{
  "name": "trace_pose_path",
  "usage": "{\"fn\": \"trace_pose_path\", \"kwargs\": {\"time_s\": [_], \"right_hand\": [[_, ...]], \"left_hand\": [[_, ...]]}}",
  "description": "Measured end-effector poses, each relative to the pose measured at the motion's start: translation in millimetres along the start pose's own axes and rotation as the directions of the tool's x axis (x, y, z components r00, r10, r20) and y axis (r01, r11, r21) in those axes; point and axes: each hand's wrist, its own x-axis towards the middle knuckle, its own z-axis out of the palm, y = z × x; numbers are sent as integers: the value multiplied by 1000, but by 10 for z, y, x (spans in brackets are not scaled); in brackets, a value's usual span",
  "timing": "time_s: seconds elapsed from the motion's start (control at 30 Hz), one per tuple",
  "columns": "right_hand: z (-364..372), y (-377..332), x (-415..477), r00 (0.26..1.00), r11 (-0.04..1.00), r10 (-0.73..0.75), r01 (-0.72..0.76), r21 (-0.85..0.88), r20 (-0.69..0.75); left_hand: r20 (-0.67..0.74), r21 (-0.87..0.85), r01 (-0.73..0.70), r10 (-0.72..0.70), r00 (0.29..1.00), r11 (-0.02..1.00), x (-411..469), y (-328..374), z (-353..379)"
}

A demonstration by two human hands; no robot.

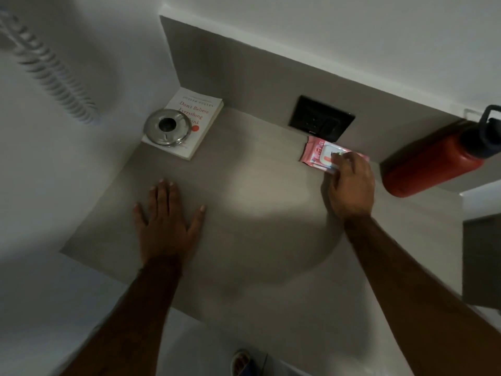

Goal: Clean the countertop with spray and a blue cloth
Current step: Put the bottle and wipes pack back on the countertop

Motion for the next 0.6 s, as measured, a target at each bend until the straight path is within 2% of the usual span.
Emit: {"fn": "trace_pose_path", "kwargs": {"time_s": [0.17,0.27,0.37,0.47,0.53,0.6], "right_hand": [[-30,-31,28,999,999,-43,43,24,-3],[-42,-360,40,977,968,-207,211,133,-41],[34,-940,149,888,864,-458,455,215,-40],[191,-1690,358,744,719,-668,649,248,-11],[309,-2196,495,652,653,-752,717,244,98],[456,-2616,600,595,625,-780,756,193,195]], "left_hand": [[4,5,6,-6,1000,1000,1,-16,5],[-2,5,12,-12,1000,1000,12,-13,20],[-4,4,12,-12,1000,1000,16,-16,31],[3,0,15,-15,1000,1000,23,-33,35],[16,-7,10,-10,1000,1000,31,-39,39],[18,-14,6,-6,1000,1000,40,-51,53]]}}
